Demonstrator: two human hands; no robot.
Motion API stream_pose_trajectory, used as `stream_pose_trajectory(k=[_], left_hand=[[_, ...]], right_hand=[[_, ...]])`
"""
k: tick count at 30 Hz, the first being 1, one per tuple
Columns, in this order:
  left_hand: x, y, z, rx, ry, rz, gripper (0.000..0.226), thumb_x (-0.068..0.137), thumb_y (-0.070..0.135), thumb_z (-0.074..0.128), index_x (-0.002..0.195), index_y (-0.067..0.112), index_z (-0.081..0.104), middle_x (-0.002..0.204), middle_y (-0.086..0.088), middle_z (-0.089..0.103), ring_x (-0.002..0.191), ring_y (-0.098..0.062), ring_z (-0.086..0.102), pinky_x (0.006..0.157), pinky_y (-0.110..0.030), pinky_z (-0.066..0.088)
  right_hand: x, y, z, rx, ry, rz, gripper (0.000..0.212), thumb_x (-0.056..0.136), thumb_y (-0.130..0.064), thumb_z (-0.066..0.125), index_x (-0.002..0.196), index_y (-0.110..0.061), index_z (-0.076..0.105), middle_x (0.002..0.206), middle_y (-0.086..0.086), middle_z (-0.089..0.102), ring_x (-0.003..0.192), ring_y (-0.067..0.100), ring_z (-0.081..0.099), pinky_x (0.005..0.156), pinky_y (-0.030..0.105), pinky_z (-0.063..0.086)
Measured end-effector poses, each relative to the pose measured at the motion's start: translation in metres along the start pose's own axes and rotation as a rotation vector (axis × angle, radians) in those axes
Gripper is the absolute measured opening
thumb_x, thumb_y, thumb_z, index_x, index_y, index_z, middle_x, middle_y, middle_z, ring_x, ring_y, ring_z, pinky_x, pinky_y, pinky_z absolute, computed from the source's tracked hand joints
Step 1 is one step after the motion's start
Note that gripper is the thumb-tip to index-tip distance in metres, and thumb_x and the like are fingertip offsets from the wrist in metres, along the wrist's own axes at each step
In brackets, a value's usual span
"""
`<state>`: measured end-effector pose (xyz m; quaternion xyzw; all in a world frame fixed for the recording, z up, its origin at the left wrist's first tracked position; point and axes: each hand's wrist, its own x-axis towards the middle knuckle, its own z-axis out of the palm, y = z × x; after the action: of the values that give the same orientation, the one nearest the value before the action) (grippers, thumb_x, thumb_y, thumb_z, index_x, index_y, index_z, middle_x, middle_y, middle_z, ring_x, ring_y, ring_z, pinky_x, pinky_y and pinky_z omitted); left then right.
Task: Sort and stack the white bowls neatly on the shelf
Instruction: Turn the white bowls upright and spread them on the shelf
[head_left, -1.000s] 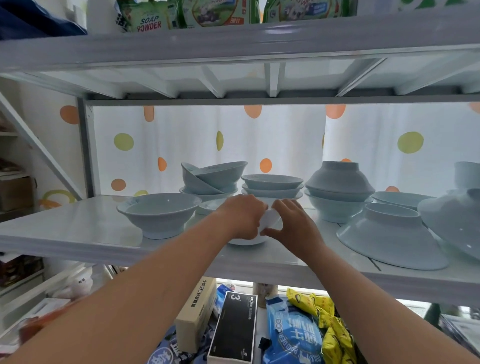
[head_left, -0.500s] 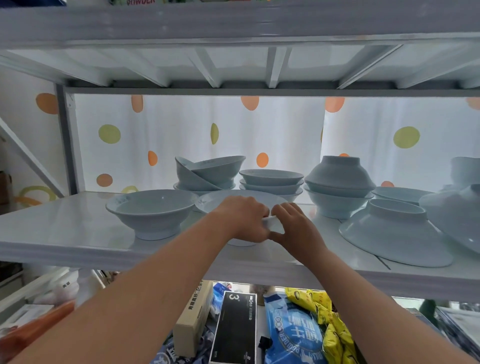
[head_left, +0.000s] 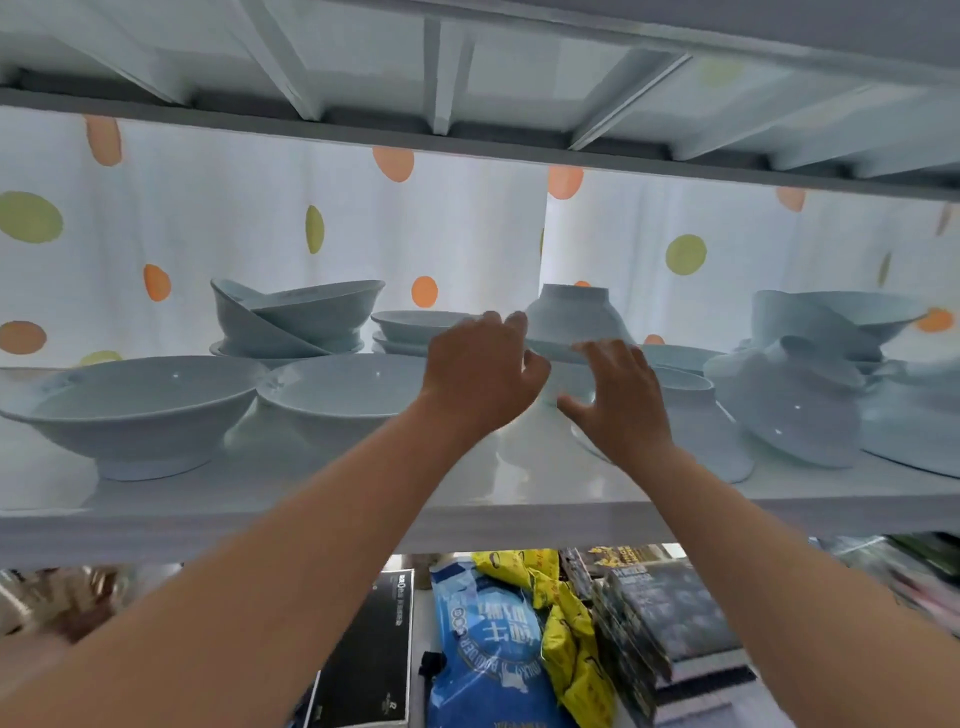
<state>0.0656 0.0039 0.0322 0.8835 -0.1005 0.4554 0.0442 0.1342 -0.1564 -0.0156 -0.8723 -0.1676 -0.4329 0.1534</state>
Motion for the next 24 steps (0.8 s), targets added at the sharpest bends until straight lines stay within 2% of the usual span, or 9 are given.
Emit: stream_pose_trajectory(k=[3,7,11,13,16,20,22,24], left_hand=[[0.004,0.029,0.025,-0.038,-0.167,-0.074,0.021,0.086,0.036,0.044,0.087,0.016,0.051,0.094,-0.008,0.063,0.089,-0.029,0.06,0.068,-0.032,0.038],[0.004,0.06,0.066,-0.055,-0.409,-0.183,0.034,0.087,0.039,0.04,0.099,0.013,0.059,0.101,-0.01,0.063,0.095,-0.029,0.058,0.071,-0.032,0.04],[0.006,0.085,0.1,-0.083,-0.578,-0.325,0.044,0.091,0.042,0.033,0.121,0.015,0.05,0.119,-0.013,0.059,0.109,-0.032,0.052,0.084,-0.037,0.042],[0.008,0.096,0.109,-0.11,-0.601,-0.405,0.046,0.092,0.043,0.03,0.127,0.017,0.044,0.123,-0.015,0.057,0.113,-0.033,0.051,0.088,-0.039,0.041],[0.006,0.108,0.114,-0.143,-0.593,-0.505,0.048,0.096,0.044,0.026,0.135,0.019,0.037,0.128,-0.017,0.055,0.117,-0.034,0.05,0.09,-0.038,0.039],[0.004,0.118,0.117,-0.193,-0.607,-0.573,0.048,0.097,0.045,0.021,0.134,0.019,0.038,0.131,-0.019,0.053,0.118,-0.035,0.05,0.093,-0.04,0.038],[0.005,0.12,0.117,-0.223,-0.597,-0.6,0.047,0.097,0.044,0.022,0.133,0.02,0.04,0.132,-0.018,0.053,0.118,-0.035,0.049,0.093,-0.04,0.038],[0.008,0.121,0.113,-0.266,-0.576,-0.644,0.045,0.097,0.043,0.026,0.13,0.019,0.043,0.131,-0.016,0.054,0.116,-0.034,0.05,0.093,-0.039,0.039]], right_hand=[[0.008,0.039,-0.019,-0.028,-0.054,0.159,0.054,0.076,-0.037,0.068,0.123,-0.015,0.052,0.122,0.014,0.053,0.117,0.034,0.044,0.096,0.044,0.038],[0.012,0.091,-0.029,-0.004,-0.126,0.267,0.057,0.074,-0.05,0.067,0.121,-0.019,0.054,0.127,0.014,0.049,0.119,0.035,0.041,0.099,0.04,0.035],[0.015,0.123,-0.022,0.196,-0.261,0.32,0.064,0.068,-0.065,0.064,0.118,-0.026,0.056,0.13,0.012,0.046,0.126,0.031,0.039,0.105,0.039,0.031],[0.016,0.13,-0.018,0.32,-0.31,0.319,0.064,0.064,-0.068,0.065,0.113,-0.027,0.059,0.129,0.008,0.047,0.126,0.026,0.041,0.107,0.037,0.032],[0.014,0.134,-0.016,0.386,-0.37,0.28,0.051,0.067,-0.061,0.07,0.1,-0.023,0.065,0.127,0.005,0.052,0.121,0.021,0.047,0.101,0.031,0.035],[0.012,0.132,-0.02,0.409,-0.307,0.257,0.038,0.072,-0.055,0.069,0.085,-0.019,0.069,0.106,0.006,0.065,0.105,0.025,0.057,0.085,0.03,0.039],[0.011,0.13,-0.021,0.405,-0.283,0.25,0.038,0.073,-0.054,0.069,0.084,-0.017,0.071,0.103,0.007,0.066,0.102,0.026,0.059,0.085,0.031,0.04],[0.009,0.129,-0.02,0.416,-0.255,0.249,0.038,0.071,-0.055,0.07,0.085,-0.019,0.072,0.108,0.007,0.064,0.106,0.025,0.057,0.089,0.032,0.04]])
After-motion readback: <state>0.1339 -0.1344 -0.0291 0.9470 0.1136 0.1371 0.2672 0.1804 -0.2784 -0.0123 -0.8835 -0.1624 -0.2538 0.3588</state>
